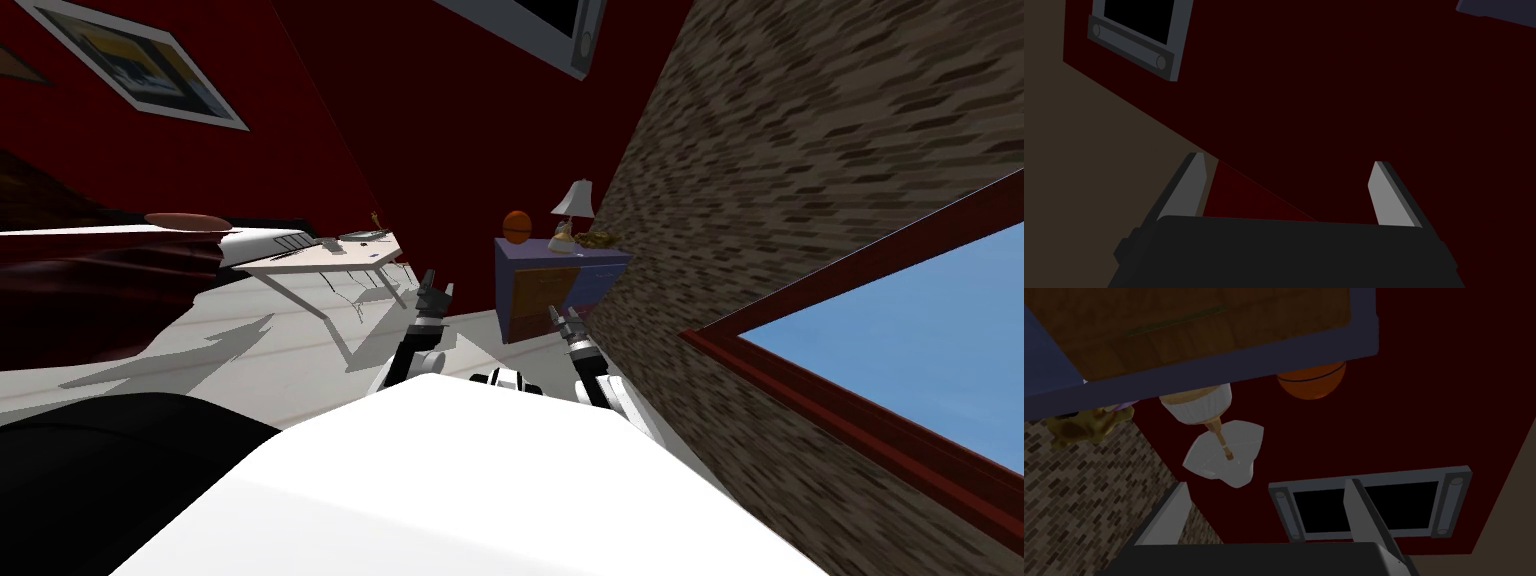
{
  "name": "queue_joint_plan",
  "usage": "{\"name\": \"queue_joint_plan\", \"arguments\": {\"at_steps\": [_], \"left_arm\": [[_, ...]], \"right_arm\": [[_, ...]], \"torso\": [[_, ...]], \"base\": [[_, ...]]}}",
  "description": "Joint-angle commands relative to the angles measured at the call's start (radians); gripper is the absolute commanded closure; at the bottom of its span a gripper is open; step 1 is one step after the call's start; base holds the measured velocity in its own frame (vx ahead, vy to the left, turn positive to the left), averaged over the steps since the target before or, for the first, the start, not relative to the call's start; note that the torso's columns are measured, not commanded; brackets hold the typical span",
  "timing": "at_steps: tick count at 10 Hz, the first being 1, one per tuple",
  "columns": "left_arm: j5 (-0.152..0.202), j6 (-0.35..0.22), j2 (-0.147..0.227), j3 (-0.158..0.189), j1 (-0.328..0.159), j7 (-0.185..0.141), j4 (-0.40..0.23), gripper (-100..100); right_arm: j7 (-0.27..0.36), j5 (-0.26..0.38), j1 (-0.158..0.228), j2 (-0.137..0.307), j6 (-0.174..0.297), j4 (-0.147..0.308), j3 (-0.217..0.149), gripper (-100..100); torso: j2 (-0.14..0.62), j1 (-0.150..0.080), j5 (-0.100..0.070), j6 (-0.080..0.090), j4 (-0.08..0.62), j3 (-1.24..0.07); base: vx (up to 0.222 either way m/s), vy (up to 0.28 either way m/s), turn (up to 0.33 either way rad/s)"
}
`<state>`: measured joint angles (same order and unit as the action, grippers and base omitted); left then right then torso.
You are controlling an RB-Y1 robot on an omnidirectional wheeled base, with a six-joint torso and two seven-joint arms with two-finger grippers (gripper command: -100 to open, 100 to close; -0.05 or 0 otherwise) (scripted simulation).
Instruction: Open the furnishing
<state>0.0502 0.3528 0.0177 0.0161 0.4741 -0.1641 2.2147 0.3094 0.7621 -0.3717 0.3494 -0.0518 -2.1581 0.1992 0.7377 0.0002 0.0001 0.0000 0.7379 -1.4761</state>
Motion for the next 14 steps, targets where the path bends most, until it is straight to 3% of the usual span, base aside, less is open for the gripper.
{"name": "queue_joint_plan", "arguments": {"at_steps": [1,3,8,10,13,14], "left_arm": [[0.000,0.000,0.000,0.000,0.000,0.000,0.000,0],[0.000,0.000,0.000,0.000,0.000,0.000,0.000,0],[0.000,0.000,0.000,0.000,0.000,0.000,0.000,0],[0.000,0.000,0.000,0.000,0.000,0.000,0.000,0],[0.000,0.000,0.000,0.000,0.000,0.000,0.000,0],[0.000,0.000,0.000,0.000,0.000,0.000,0.000,0]], "right_arm": [[0.022,0.081,0.022,0.031,0.057,0.022,0.033,-100],[0.022,0.121,0.022,0.031,0.057,0.022,0.033,-100],[0.068,0.283,0.058,0.088,0.159,0.077,0.099,-100],[0.068,0.324,0.058,0.088,0.159,0.077,0.099,-100],[0.098,0.414,0.084,0.127,0.228,0.120,0.144,-100],[0.098,0.451,0.084,0.127,0.228,0.120,0.144,-100]], "torso": [[0.001,0.000,0.000,0.000,0.000,0.000],[0.000,-0.001,0.000,0.000,0.000,0.000],[0.000,0.000,0.000,0.000,0.000,0.000],[0.001,0.000,0.000,0.000,0.000,0.000],[0.000,0.000,0.000,0.000,0.000,0.000],[-0.001,0.000,0.000,0.000,0.000,0.000]], "base": [[0.063,0.013,0.028],[0.046,0.002,0.011],[0.061,0.010,0.027],[0.041,0.006,0.010],[0.047,0.011,0.029],[0.055,0.014,0.019]]}}
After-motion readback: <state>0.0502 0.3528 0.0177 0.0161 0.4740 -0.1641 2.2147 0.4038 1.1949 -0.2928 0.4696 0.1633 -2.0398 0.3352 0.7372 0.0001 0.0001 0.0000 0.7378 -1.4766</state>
